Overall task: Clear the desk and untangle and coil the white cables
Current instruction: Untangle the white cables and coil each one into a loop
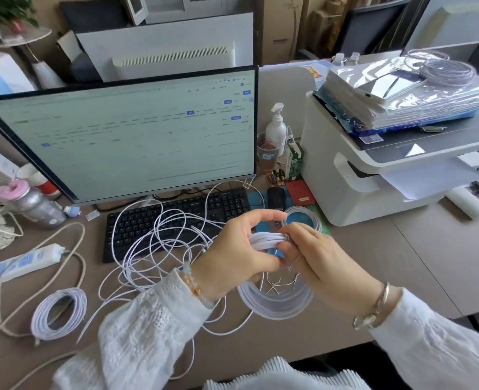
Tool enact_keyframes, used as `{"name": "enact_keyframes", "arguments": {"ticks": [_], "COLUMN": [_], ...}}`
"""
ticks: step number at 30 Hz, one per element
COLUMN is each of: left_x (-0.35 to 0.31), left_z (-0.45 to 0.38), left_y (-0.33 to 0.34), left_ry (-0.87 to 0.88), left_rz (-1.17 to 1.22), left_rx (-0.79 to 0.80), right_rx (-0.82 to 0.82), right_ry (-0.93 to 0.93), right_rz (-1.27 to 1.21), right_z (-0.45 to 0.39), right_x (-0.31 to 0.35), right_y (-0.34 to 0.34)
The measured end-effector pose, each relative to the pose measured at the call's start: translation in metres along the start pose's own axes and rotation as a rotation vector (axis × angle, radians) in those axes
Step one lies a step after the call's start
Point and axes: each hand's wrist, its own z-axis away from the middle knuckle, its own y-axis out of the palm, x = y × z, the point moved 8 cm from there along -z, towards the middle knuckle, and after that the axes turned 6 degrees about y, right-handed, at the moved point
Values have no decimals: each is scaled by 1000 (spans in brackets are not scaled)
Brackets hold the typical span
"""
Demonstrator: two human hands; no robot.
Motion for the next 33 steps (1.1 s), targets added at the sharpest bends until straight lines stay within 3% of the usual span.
{"name": "enact_keyframes", "arguments": {"ticks": [4, 8, 12, 17, 22, 27, 33], "left_x": [9, 21, 36, 65, 121, 199, 268], "left_z": [9, 31, 57, 101, 161, 220, 296], "left_y": [-18, -52, -89, -165, -245, -305, -381], "left_ry": [-47, -86, -125, -152, -315, -500, -614], "left_rz": [107, 211, 360, 486, 409, 365, 243], "left_rx": [-39, -127, -247, -511, -742, -696, -830], "right_rx": [62, 264, 317, 518, 568, 538, 755], "right_ry": [-10, 140, 364, 518, 548, 705, 919], "right_rz": [-110, -408, -664, -624, -564, -588, -774], "right_z": [-14, -28, -43, -57, -78, -81, -45], "right_x": [13, 23, 30, 55, 100, 109, 141], "right_y": [13, 48, 86, 157, 235, 345, 473]}}
